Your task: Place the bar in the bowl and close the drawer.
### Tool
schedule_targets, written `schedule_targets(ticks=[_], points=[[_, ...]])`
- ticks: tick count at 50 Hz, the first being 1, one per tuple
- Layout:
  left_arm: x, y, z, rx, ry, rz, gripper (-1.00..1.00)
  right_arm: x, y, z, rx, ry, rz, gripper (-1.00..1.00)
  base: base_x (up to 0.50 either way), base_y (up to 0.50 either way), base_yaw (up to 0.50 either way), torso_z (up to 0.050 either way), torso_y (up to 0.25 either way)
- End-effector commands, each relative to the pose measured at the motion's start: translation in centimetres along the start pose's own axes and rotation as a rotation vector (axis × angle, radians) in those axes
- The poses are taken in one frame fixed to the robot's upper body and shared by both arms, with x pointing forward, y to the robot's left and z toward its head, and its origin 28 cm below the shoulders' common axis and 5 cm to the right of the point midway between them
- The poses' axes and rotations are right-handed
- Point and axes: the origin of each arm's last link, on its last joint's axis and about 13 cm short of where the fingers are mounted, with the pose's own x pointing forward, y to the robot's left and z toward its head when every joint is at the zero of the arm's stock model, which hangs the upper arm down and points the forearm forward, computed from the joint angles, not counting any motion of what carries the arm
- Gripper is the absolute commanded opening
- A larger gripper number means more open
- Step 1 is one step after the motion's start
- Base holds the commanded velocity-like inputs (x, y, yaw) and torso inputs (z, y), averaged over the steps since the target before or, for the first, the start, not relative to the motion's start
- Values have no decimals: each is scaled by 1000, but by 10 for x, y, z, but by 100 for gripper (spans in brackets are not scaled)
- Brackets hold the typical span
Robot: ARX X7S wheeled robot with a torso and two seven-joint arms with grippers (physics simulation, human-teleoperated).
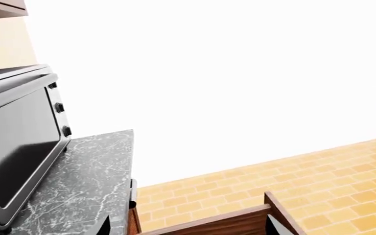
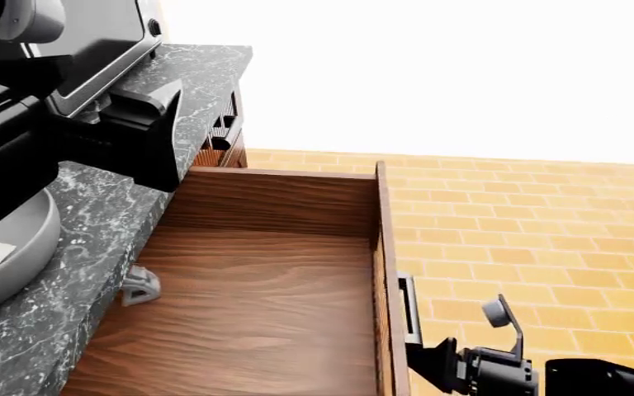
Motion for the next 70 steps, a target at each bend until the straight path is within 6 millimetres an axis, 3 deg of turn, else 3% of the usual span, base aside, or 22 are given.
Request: schedule_targets(ticks=[1, 18, 39, 48, 57, 70], points=[[1, 0, 0, 1, 1, 4, 100, 42, 19, 3, -24, 78, 134, 100, 0, 0, 0, 0, 0], [2, 2, -2, -1, 6, 11, 100, 91, 57, 24, -88, 194, 304, 100, 0, 0, 0, 0, 0], [4, 3, -4, -6, 13, 15, 100, 155, 99, 44, 75, 166, 399, 100, 0, 0, 0, 0, 2], [4, 5, -4, -6, 12, 18, 100, 178, 123, 39, 45, 237, 398, 100, 0, 0, 0, 0, 2], [4, 6, -4, -6, 11, 20, 100, 199, 129, 36, 39, 283, 392, 100, 0, 0, 0, 2, 3], [6, 7, -6, -9, 15, 23, 100, 207, 138, 31, 53, 297, 417, 100, 0, 0, 0, 2, 3]])
